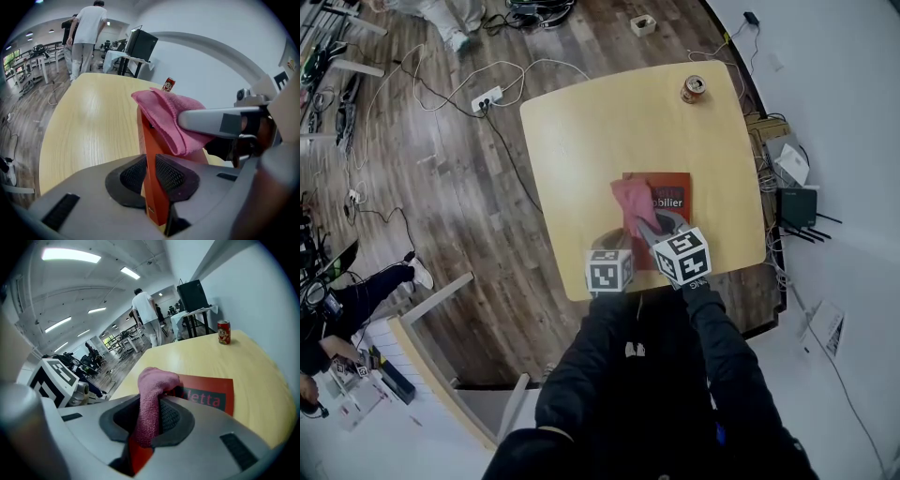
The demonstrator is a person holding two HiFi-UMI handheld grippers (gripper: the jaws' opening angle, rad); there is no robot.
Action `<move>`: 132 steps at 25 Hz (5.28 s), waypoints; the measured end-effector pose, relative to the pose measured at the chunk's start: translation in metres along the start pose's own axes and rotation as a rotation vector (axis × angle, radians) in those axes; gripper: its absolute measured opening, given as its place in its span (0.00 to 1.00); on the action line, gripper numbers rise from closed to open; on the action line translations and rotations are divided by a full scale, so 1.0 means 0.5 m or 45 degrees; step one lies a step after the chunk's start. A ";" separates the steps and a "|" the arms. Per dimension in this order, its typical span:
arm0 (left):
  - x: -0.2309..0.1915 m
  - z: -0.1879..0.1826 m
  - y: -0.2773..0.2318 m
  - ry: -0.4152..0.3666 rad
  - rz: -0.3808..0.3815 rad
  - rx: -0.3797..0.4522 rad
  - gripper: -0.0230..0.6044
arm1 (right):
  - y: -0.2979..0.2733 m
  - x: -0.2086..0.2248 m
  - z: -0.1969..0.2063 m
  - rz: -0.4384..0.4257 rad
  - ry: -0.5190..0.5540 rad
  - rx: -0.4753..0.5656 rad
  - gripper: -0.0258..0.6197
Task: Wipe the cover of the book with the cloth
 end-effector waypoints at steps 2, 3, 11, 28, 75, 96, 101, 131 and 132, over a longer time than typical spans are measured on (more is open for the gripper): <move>0.002 0.000 -0.003 0.004 0.003 0.003 0.17 | -0.014 -0.001 0.009 -0.009 -0.003 -0.026 0.17; 0.004 -0.001 -0.002 0.005 0.006 0.006 0.17 | -0.021 0.001 0.013 -0.011 -0.009 -0.039 0.17; -0.003 -0.001 -0.004 0.002 -0.002 0.006 0.17 | -0.040 0.031 0.057 0.049 -0.091 -0.114 0.17; -0.001 -0.001 -0.002 0.004 -0.007 -0.010 0.17 | 0.040 0.108 0.110 0.157 -0.254 -0.050 0.17; 0.001 -0.001 -0.002 -0.010 0.003 -0.026 0.17 | 0.035 0.044 0.162 0.111 -0.277 -0.057 0.17; 0.003 0.004 -0.001 -0.007 -0.002 -0.023 0.17 | 0.137 0.076 0.186 0.162 -0.376 0.041 0.17; -0.001 0.004 -0.001 -0.008 0.018 -0.034 0.17 | 0.124 0.009 0.181 0.078 -0.375 0.076 0.17; -0.005 -0.004 -0.001 -0.054 0.041 -0.051 0.17 | 0.083 -0.013 0.282 0.136 -0.506 -0.016 0.17; -0.005 -0.004 -0.001 -0.057 0.041 -0.050 0.17 | 0.090 -0.007 0.286 0.148 -0.510 -0.014 0.17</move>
Point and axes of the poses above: the fingertips, and each gripper's own axes: y backward along the fingers, x to its right, z out of its underside, the point moved 9 cm from there along y, backward along the fingers, and after that the axes turned 10 degrees about -x, right-handed, at the moved point
